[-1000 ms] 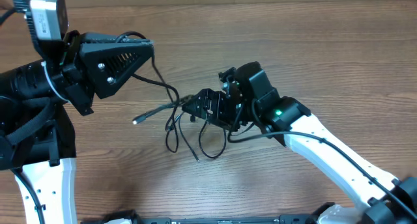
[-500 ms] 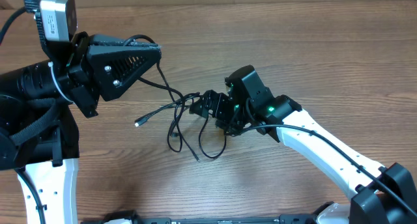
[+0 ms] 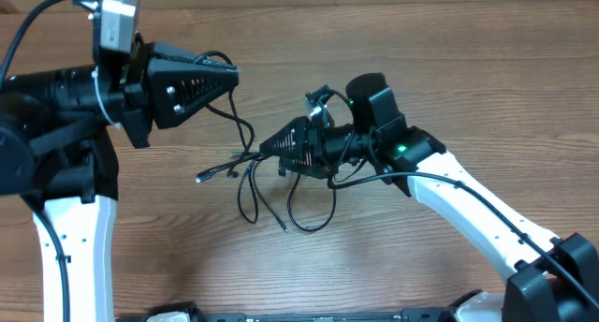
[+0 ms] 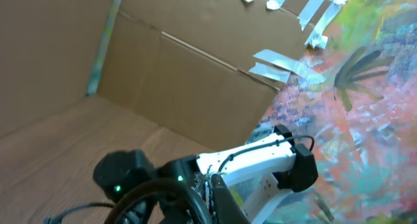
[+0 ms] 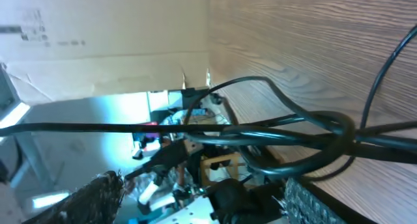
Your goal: Untangle cables
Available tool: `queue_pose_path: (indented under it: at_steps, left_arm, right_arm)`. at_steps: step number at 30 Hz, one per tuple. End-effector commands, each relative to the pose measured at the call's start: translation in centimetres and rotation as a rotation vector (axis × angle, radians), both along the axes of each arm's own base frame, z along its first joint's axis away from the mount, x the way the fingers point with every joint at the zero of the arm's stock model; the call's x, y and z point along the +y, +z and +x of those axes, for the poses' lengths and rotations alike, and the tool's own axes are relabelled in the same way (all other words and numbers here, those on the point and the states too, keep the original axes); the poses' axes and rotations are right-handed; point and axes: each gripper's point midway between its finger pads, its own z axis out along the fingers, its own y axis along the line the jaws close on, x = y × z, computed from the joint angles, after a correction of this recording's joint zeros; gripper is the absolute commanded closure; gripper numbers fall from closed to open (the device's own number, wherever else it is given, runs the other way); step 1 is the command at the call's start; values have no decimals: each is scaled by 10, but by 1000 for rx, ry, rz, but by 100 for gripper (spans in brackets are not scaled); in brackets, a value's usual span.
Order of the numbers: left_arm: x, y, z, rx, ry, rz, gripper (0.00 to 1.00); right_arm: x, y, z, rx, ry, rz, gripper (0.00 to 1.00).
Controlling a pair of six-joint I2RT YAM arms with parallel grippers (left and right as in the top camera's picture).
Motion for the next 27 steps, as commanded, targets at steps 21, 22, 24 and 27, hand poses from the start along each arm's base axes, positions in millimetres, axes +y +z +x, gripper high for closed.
queue_pose_path:
  at_steps: [21, 22, 24, 27]
  left_arm:
    - [-8, 5, -13, -62, -40, 22, 96]
    - [-8, 5, -13, -62, -40, 22, 96]
    - [-8, 5, -13, -62, -39, 20, 96]
    - [-8, 5, -13, -62, -42, 21, 96]
  right_arm:
    - [-11, -21, 19, 72, -150, -108, 34]
    - [-12, -23, 20, 74, -159, -116, 36]
    - [-12, -24, 22, 76, -171, -123, 45]
    - [-13, -25, 24, 90, -192, -130, 59]
